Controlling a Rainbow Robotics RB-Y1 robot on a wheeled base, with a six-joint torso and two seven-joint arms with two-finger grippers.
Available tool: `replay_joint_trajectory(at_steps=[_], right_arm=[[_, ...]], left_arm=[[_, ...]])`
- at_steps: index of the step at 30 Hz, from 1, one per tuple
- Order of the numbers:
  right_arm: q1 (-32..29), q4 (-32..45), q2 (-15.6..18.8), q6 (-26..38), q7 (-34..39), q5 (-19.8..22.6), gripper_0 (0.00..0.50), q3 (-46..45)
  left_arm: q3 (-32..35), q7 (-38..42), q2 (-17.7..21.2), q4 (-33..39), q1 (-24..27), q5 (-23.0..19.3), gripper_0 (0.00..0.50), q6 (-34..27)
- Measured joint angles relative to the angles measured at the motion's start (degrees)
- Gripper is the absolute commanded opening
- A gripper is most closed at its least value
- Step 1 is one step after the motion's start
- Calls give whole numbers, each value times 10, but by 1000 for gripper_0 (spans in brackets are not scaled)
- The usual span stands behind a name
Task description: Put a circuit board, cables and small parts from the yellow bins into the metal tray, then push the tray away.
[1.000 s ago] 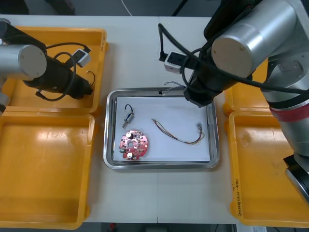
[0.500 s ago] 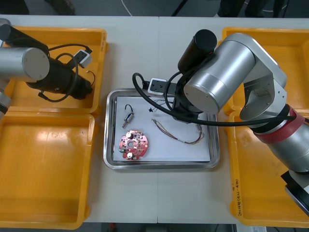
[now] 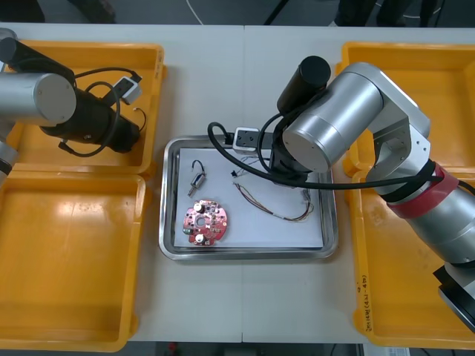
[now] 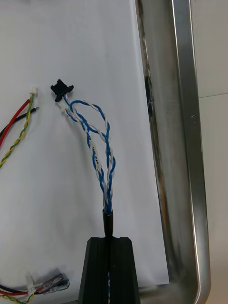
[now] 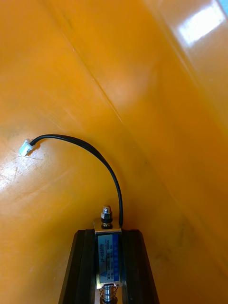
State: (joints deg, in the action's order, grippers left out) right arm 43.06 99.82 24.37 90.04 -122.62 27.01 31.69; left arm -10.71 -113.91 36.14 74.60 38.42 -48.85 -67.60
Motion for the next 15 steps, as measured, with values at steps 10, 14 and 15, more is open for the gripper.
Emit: replay_joint_trajectory(at_steps=[10, 14, 15], right_arm=[[-8, -18, 0, -19, 0, 0, 0, 0], [-16, -18, 0, -31, 0, 0, 0, 2], [-18, -18, 1, -34, 0, 0, 0, 3]], left_arm=[[13, 0, 0, -2, 0, -33, 0, -21], [40, 0, 0, -1, 0, -34, 0, -57], [48, 0, 0, 1, 0, -34, 0, -66]])
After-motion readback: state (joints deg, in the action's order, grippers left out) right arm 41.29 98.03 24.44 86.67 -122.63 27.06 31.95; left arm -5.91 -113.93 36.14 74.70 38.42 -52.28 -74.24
